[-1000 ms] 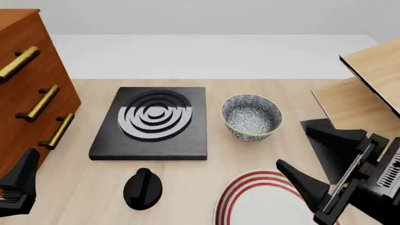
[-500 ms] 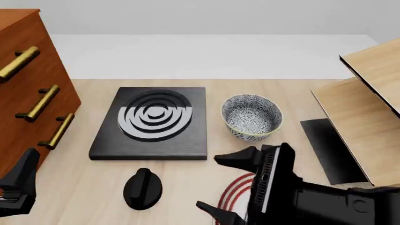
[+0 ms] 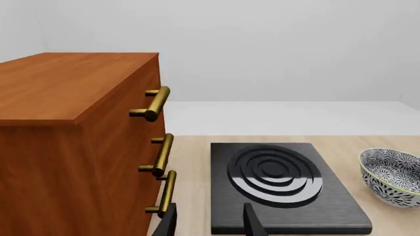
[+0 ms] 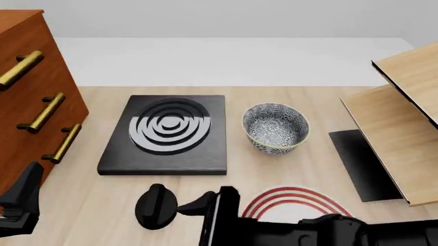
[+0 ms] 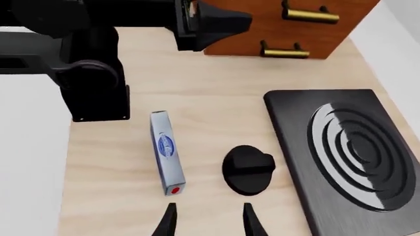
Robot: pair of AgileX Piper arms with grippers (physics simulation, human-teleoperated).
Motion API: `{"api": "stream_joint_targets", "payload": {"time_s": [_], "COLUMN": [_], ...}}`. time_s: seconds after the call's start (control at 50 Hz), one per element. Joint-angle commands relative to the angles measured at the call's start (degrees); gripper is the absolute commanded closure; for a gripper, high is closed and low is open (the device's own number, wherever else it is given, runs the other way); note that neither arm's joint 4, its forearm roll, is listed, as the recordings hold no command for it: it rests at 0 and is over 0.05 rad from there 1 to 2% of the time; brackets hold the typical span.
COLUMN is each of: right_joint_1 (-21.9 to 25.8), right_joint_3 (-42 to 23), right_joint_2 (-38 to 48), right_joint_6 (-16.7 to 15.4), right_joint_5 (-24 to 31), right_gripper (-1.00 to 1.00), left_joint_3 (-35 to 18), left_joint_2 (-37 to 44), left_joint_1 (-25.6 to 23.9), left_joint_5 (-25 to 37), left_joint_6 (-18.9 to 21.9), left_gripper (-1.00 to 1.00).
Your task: Pick up the cream cheese and put it in the bowl.
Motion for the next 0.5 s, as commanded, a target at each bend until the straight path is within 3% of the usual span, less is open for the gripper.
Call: {"api": "stream_joint_targets", "payload": {"time_s": [0.02, 0.5], "right_joint_1": [3.58, 6.91], "right_joint_3": [-3.59, -8.76], "right_joint_2": [5.98, 15.87], "right_joint_6": [0.58, 2.94], "right_joint_5": [-0.53, -3.05], "right_gripper": [-1.0, -1.0], "left_joint_3": [0.0, 0.0], "left_joint_2": [0.0, 0.0], "left_joint_1": [0.0, 0.0], "left_joint_5": [0.0, 0.0], "left_joint_6": [0.0, 0.0], "left_gripper": [-1.0, -1.0]}}
